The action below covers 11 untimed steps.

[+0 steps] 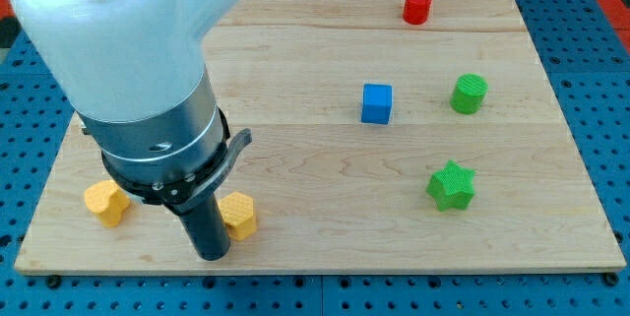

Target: Move your arm to the left of the yellow hexagon

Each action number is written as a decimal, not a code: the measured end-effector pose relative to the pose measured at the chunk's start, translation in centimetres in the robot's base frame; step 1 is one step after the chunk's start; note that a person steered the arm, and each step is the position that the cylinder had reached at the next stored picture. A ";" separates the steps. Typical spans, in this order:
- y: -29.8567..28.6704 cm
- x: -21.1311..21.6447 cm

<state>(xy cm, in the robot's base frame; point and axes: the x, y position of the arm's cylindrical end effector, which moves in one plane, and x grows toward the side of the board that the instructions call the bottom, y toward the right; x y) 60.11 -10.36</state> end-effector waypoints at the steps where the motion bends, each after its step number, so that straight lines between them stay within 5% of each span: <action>1: -0.3 0.0; 11: -8.0 0.0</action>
